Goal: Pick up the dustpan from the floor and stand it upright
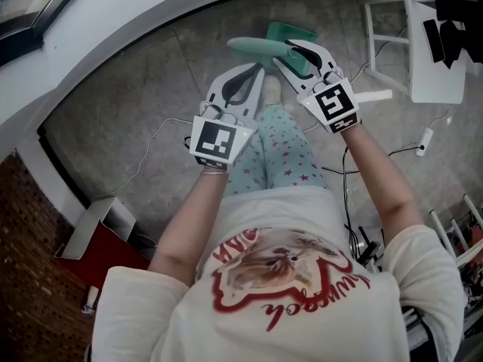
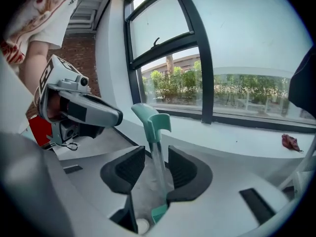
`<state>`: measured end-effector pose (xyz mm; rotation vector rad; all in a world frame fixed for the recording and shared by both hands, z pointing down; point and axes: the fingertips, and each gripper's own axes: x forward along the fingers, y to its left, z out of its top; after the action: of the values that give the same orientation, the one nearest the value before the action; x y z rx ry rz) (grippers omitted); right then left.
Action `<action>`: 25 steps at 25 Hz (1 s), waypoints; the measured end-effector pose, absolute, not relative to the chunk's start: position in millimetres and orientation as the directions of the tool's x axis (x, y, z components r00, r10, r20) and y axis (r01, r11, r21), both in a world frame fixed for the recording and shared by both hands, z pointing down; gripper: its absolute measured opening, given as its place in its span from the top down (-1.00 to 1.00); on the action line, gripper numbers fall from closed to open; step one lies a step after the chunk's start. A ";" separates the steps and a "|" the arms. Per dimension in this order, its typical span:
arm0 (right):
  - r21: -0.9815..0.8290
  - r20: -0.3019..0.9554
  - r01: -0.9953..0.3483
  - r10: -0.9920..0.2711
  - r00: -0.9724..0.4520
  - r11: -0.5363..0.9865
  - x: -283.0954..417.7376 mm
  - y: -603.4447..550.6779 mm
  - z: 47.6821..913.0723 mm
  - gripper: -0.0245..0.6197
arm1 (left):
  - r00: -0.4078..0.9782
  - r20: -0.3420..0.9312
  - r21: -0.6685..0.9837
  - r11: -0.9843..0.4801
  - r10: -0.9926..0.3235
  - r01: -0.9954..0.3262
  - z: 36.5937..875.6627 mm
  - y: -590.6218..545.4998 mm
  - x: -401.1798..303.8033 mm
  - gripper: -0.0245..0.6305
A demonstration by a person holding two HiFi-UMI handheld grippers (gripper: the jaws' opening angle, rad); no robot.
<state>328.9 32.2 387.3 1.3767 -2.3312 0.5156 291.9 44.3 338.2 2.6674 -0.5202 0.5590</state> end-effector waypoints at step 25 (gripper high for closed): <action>-0.139 0.520 -0.979 -0.830 -0.201 0.150 295.7 111.8 329.6 0.84 | 0.849 0.362 0.285 -0.822 -0.385 -0.494 309.4 116.0 257.7 0.86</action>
<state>295.7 111.8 329.6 1.7418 -2.1127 0.6499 257.7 116.0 309.4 2.6555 -0.6555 0.4097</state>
